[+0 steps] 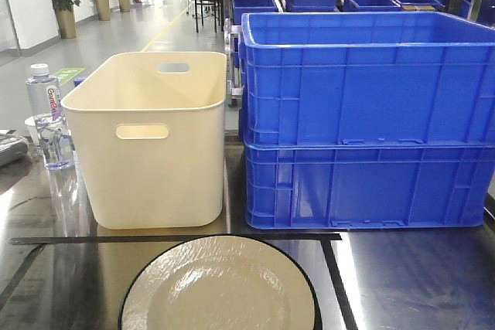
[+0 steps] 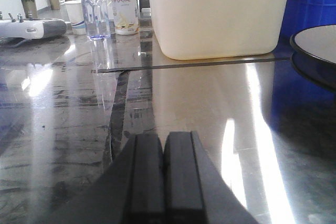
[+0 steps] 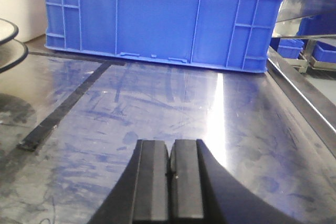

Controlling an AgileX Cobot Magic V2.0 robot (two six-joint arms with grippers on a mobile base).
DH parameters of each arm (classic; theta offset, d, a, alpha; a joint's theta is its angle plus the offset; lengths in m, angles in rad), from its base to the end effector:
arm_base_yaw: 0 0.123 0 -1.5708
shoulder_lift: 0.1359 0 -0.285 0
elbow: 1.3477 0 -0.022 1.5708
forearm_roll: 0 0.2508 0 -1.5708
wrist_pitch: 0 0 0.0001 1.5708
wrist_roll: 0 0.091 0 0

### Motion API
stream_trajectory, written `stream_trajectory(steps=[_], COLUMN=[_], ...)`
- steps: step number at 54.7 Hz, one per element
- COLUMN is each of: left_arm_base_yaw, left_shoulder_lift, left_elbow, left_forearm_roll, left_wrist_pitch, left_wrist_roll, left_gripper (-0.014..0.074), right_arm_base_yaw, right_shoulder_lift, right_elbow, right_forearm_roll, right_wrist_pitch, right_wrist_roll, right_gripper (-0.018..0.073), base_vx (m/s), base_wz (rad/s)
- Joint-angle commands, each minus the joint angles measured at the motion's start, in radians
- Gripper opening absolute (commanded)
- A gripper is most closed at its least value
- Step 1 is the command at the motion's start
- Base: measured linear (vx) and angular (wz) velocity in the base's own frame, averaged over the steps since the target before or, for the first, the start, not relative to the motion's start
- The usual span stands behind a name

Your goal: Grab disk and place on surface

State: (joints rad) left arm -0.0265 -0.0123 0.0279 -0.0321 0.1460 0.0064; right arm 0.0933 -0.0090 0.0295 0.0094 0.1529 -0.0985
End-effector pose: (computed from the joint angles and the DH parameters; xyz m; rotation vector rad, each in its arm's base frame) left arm 0.0565 -0.0019 0.1912 0.0045 1.6453 -0.0434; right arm 0.0565 0.0054 0.1898 -0.1521 1.6500 0.0043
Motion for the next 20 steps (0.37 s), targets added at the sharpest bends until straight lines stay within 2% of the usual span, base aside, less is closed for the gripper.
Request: stream_trajectory(steps=[1,20], left_arm_base_yaw=[0.002,0.002], left_shoulder_lift=[-0.015,-0.015], left_elbow=[0.017,0.017], left_forearm_roll=[0.0,0.0], left_wrist_pitch=[-0.083,-0.083], left_wrist_roll=[-0.006,-0.006], left_gripper=[-0.0007,-0.0007], right_arm_base_yaw=[-0.006,-0.006], right_shoulder_lift=[-0.015,-0.015], right_elbow=[-0.004,-0.004], right_forearm_roll=[-0.009,-0.009], right_wrist_pitch=[-0.079,-0.079], right_wrist_roll=[-0.004,-0.004], right_gripper=[-0.0009,-0.0009], base_vx=[0.0,0.0], base_wz=[0.0,0.0])
